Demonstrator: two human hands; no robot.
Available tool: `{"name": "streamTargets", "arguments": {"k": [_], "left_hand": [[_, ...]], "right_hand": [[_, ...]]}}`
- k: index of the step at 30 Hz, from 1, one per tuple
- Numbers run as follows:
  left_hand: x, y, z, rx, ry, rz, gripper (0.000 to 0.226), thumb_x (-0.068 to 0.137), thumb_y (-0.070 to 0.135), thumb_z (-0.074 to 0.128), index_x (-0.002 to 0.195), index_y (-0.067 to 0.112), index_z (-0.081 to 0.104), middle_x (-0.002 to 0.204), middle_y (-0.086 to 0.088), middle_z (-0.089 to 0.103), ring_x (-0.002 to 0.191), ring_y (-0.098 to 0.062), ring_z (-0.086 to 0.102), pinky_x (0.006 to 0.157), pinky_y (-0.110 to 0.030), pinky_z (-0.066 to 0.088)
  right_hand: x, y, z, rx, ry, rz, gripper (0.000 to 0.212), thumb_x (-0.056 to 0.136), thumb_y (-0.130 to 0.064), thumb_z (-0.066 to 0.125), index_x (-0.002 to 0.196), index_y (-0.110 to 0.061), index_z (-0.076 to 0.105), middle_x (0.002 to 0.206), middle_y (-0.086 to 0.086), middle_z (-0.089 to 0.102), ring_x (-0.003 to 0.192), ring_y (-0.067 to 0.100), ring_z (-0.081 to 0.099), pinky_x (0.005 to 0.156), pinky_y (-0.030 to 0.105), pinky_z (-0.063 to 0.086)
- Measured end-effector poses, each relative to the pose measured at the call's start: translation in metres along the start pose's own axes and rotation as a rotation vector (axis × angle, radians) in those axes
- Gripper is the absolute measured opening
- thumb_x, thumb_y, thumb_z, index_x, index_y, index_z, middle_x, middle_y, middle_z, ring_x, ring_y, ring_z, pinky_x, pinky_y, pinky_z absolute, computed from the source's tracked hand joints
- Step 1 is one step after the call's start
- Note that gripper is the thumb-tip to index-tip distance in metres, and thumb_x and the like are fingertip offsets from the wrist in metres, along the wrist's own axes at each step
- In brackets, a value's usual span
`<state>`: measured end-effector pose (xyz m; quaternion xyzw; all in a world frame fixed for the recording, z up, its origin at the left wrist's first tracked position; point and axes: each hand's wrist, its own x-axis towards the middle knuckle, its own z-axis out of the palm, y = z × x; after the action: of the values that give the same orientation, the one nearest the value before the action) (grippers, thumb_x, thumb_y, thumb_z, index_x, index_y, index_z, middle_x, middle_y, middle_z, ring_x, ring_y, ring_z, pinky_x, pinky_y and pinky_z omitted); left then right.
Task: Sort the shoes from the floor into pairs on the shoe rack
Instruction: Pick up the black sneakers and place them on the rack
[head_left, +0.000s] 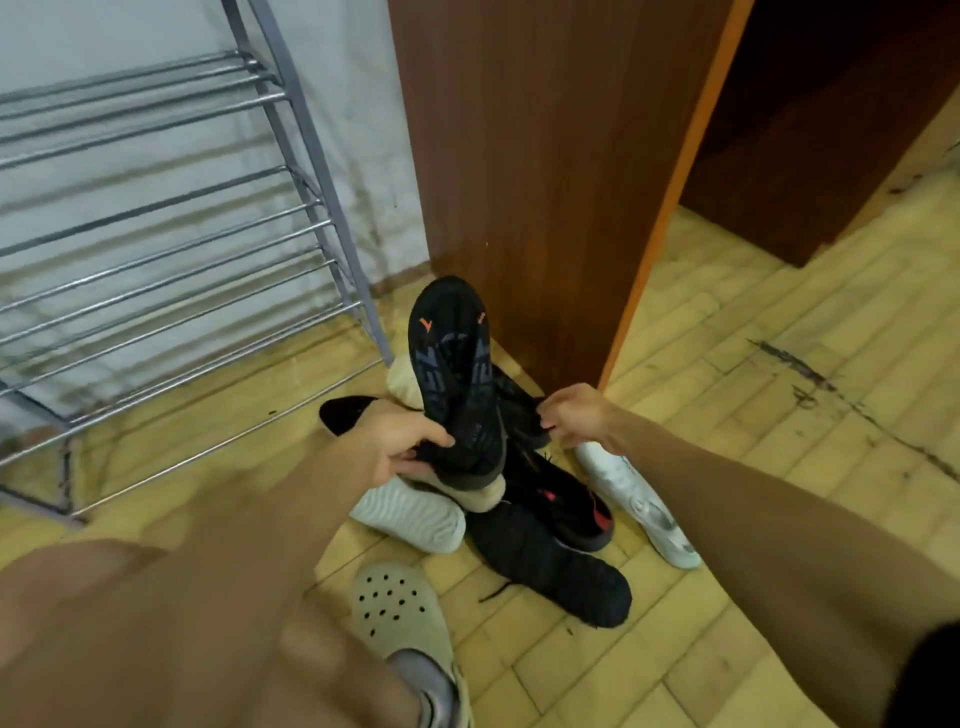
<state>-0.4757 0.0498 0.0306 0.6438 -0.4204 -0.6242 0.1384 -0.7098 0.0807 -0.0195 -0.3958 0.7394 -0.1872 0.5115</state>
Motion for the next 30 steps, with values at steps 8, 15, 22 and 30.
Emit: {"name": "streamTargets", "arguments": {"k": [8,15,22,30], "left_hand": [[0.079,-0.016,-0.008,0.050,0.005,-0.010,0.020,0.072,-0.005,0.074,0.080,0.012,0.067,0.084,0.000,0.066,0.077,-0.013,0.059,0.057,-0.025,0.051],[0.120,-0.051,-0.041,0.062,-0.042,-0.014,0.021,0.072,-0.001,0.074,0.086,0.015,0.073,0.093,-0.001,0.073,0.090,-0.017,0.066,0.076,-0.031,0.056],[0.130,-0.066,-0.049,-0.063,-0.074,-0.024,0.026,0.078,0.004,0.071,0.103,0.011,0.071,0.099,-0.001,0.073,0.092,-0.014,0.067,0.071,-0.024,0.056],[0.127,-0.077,-0.058,-0.067,0.035,-0.112,0.028,0.078,0.002,0.070,0.105,0.007,0.068,0.102,-0.008,0.070,0.090,-0.017,0.065,0.063,-0.023,0.053]], "right_hand": [[0.091,0.041,0.020,-0.639,-0.012,0.071,0.039,0.097,-0.016,0.041,0.135,-0.005,0.045,0.135,0.015,0.051,0.113,0.028,0.053,0.092,0.037,0.045],[0.170,0.042,0.048,-0.545,0.097,0.172,0.065,0.097,-0.027,0.038,0.151,-0.006,0.009,0.152,0.022,0.022,0.135,0.042,0.033,0.106,0.047,0.037],[0.204,0.038,0.057,-0.573,0.248,0.328,0.064,0.094,-0.024,0.052,0.146,-0.006,0.020,0.151,0.020,0.020,0.135,0.044,0.024,0.106,0.050,0.034],[0.182,0.012,0.031,-0.676,0.041,0.261,0.054,0.097,-0.018,0.049,0.142,0.004,0.029,0.140,0.024,0.040,0.117,0.037,0.051,0.101,0.043,0.047]]}}
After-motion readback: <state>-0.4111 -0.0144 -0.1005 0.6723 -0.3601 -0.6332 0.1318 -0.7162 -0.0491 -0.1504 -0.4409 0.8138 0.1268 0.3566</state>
